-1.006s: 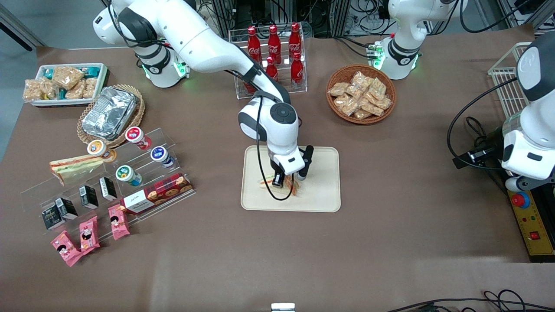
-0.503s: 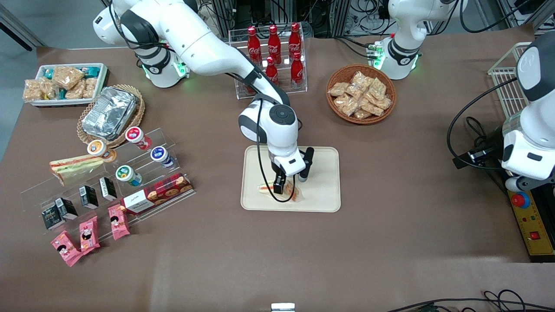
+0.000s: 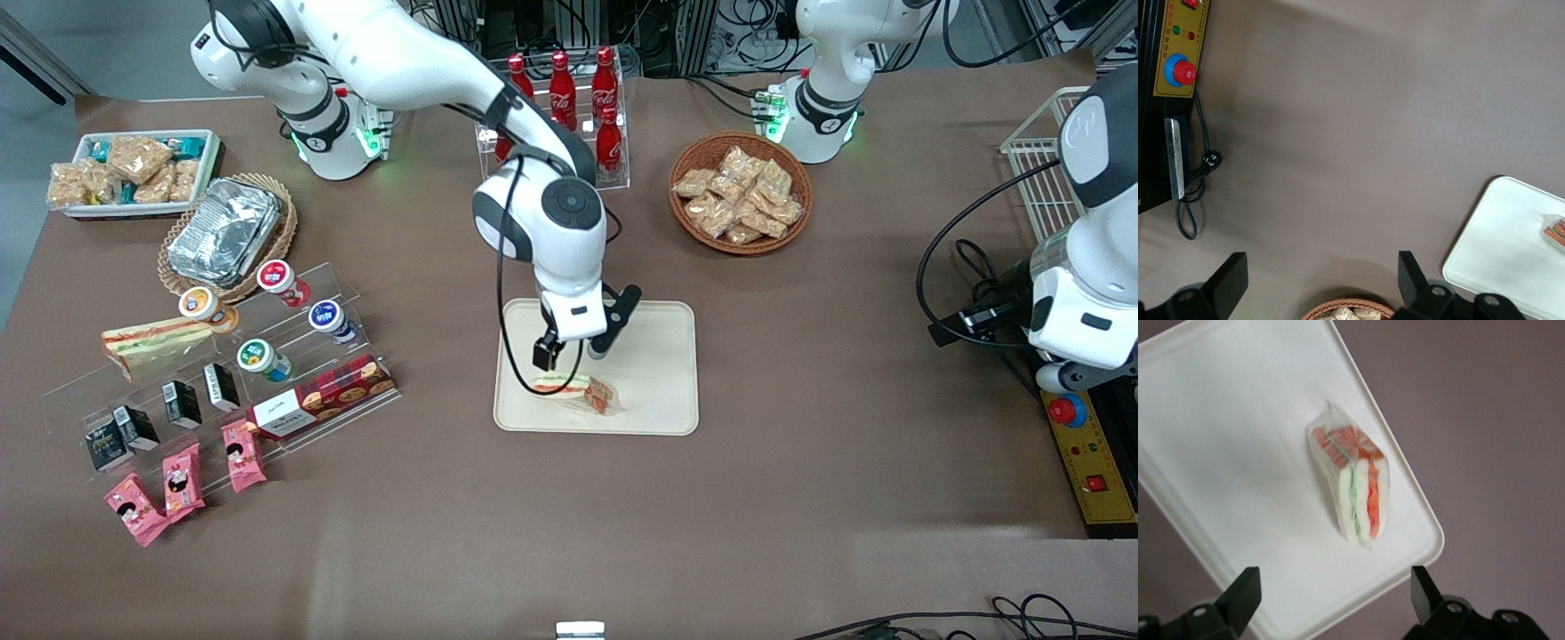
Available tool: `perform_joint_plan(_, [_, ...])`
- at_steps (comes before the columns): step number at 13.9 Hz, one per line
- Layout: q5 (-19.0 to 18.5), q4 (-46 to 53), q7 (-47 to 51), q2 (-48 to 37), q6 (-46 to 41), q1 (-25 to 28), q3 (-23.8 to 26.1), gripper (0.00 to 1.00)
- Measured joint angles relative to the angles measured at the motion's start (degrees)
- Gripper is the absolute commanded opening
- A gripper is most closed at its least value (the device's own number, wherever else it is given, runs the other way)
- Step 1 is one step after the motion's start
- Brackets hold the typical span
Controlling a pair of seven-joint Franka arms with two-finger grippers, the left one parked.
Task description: Place sandwich on tray
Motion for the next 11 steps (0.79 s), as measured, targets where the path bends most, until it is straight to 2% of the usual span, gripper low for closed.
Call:
perform_joint_plan(3, [0.2,-0.1,6.3,-3.9,-7.4,-0.1,0.0,1.00])
perform_joint_plan(5, [1.6,-0.4,7.2,-6.1,-9.4,-1.5,-0.2,1.00])
perform_joint_plan(11, [7.8,-3.7,5.9,-13.6,-12.0,-12.9,-0.4,1.00])
